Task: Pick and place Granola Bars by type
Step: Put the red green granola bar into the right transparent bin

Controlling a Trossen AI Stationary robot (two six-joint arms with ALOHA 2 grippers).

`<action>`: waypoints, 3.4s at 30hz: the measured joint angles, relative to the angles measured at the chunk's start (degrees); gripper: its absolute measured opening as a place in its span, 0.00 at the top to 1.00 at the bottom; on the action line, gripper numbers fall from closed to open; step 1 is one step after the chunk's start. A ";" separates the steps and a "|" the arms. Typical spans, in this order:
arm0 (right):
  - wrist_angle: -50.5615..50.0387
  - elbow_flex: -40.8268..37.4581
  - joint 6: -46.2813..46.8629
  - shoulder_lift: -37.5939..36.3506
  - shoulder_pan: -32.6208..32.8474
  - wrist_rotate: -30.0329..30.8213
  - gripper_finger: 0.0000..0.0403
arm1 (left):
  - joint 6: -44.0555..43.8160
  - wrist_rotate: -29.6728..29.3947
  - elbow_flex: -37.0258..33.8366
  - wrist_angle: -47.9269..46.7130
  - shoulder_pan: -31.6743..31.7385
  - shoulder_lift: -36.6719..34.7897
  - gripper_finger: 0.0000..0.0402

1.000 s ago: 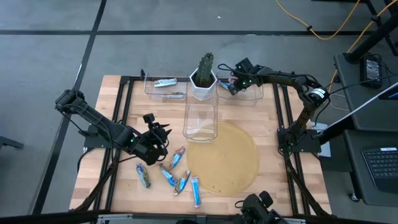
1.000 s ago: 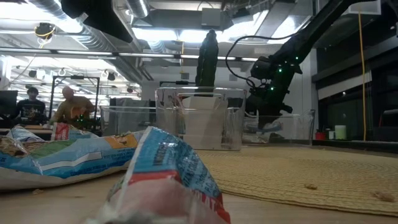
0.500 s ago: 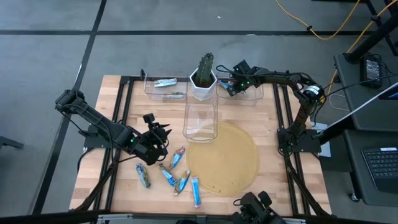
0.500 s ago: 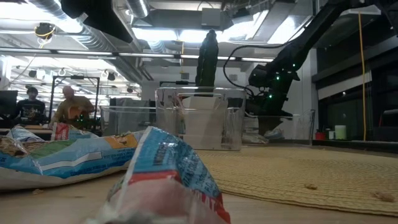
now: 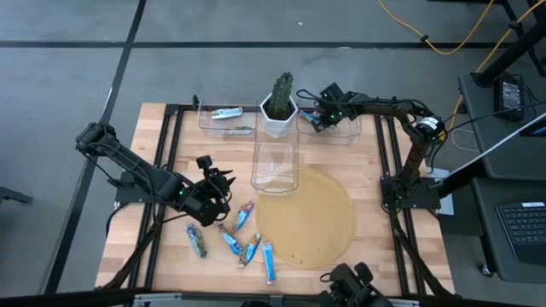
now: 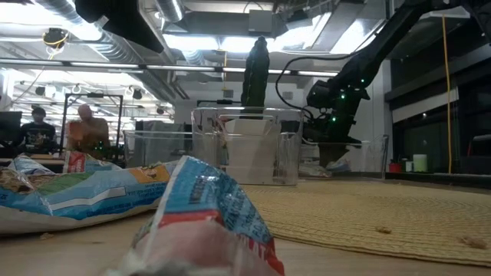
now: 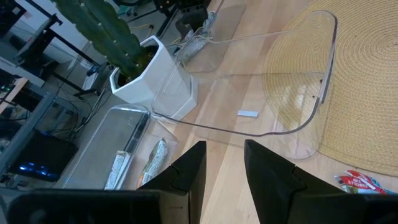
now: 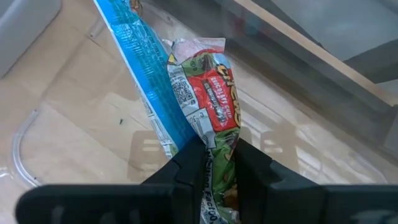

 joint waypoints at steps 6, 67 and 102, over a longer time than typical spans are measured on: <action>-0.04 0.00 -0.18 0.04 -0.02 0.02 0.82 | 0.00 0.00 0.00 0.00 0.00 0.00 0.75; -22.89 -0.07 -0.87 -35.65 19.62 7.43 0.58 | -1.05 0.29 0.00 0.00 0.00 -0.02 0.75; -2.99 -12.13 -0.32 -43.71 80.72 24.63 0.58 | -1.65 1.79 0.00 -0.02 0.00 -0.02 0.75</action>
